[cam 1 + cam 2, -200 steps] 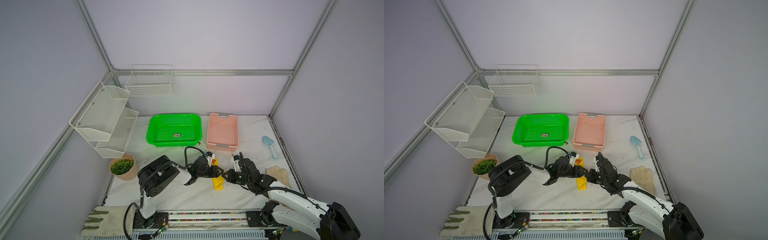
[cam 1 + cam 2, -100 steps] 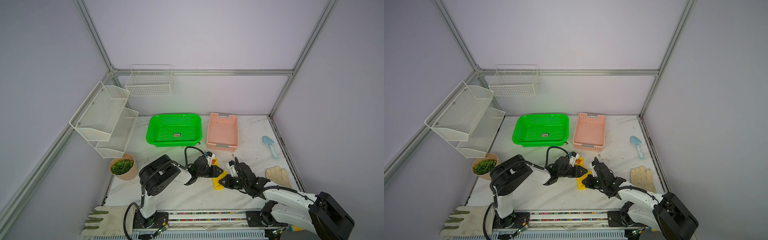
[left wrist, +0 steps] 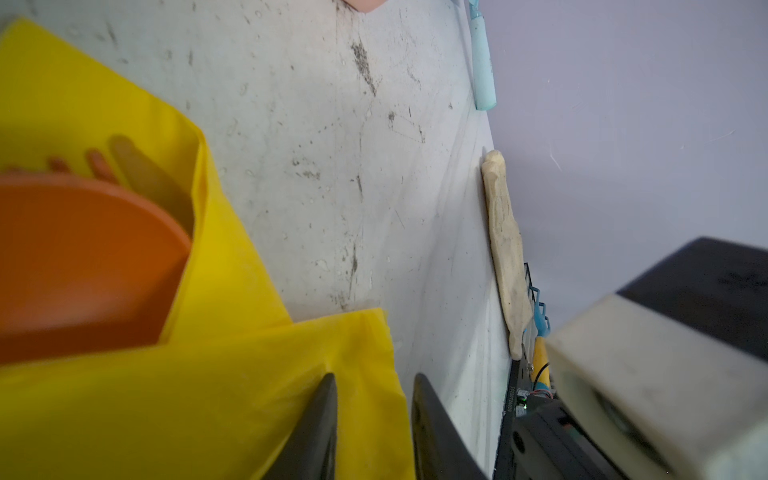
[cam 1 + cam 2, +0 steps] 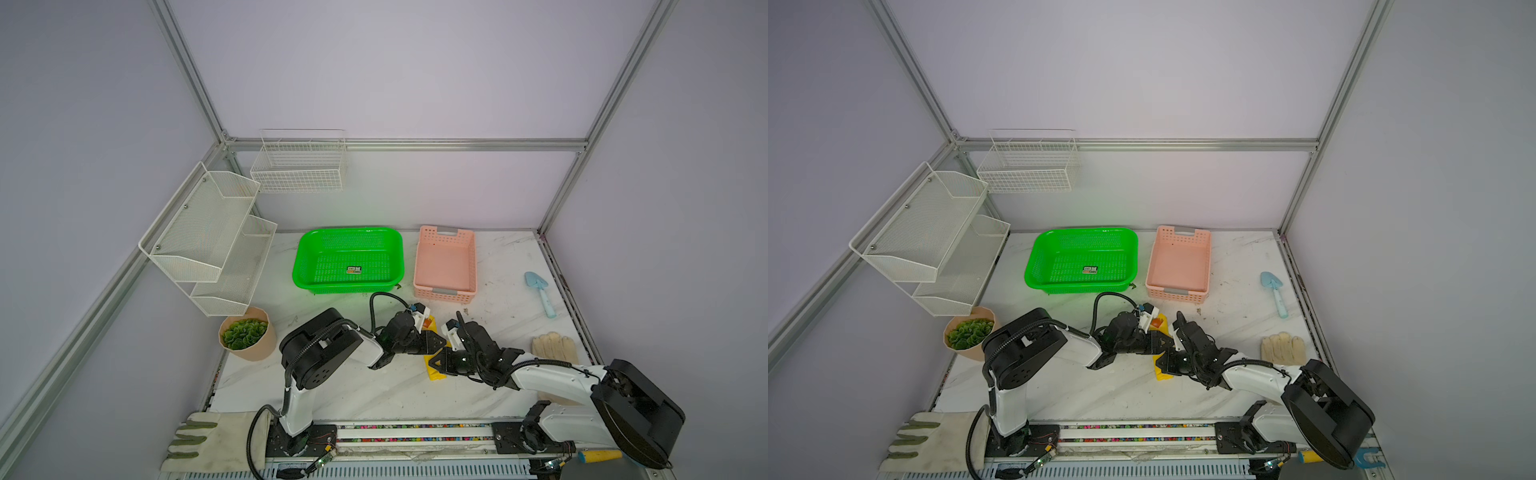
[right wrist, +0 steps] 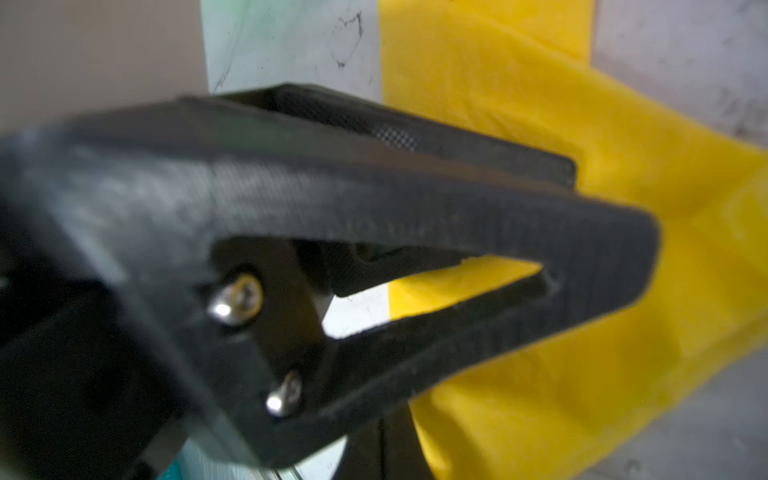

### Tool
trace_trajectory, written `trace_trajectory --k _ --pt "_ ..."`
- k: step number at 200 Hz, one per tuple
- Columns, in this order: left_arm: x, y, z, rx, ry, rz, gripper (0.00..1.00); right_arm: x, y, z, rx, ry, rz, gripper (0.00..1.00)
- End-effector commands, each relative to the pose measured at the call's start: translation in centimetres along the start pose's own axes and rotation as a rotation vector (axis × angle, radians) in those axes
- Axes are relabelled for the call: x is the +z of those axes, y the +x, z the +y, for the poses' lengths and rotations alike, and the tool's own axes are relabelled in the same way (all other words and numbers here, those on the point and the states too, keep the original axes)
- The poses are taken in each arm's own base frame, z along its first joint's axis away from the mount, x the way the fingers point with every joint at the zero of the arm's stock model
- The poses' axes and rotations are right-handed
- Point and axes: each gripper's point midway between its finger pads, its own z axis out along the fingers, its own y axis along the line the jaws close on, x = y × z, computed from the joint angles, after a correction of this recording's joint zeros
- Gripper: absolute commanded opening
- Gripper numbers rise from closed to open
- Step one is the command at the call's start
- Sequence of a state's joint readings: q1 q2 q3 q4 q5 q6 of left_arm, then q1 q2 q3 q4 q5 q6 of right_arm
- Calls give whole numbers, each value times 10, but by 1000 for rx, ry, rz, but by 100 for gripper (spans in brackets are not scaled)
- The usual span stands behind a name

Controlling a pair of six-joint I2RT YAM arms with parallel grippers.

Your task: Place the utensils on the paper napkin and roll it up

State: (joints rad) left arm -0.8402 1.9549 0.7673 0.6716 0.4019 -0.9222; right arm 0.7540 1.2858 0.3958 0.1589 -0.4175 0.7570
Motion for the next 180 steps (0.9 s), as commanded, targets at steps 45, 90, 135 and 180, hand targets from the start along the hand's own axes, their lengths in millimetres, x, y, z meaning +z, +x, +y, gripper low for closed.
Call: trace_trajectory --k 45,90,135,180 --pt "3 23 61 -44 -192 89 31 10 -16 11 -43 -5 -30 0" --pt "2 19 62 -41 -196 82 30 18 -14 2 -41 20 -14 0" --pt "2 19 67 -35 -209 87 29 15 0 -15 -7 58 4 0" --pt "-1 19 73 -34 -224 89 29 5 18 -32 44 70 8 0"
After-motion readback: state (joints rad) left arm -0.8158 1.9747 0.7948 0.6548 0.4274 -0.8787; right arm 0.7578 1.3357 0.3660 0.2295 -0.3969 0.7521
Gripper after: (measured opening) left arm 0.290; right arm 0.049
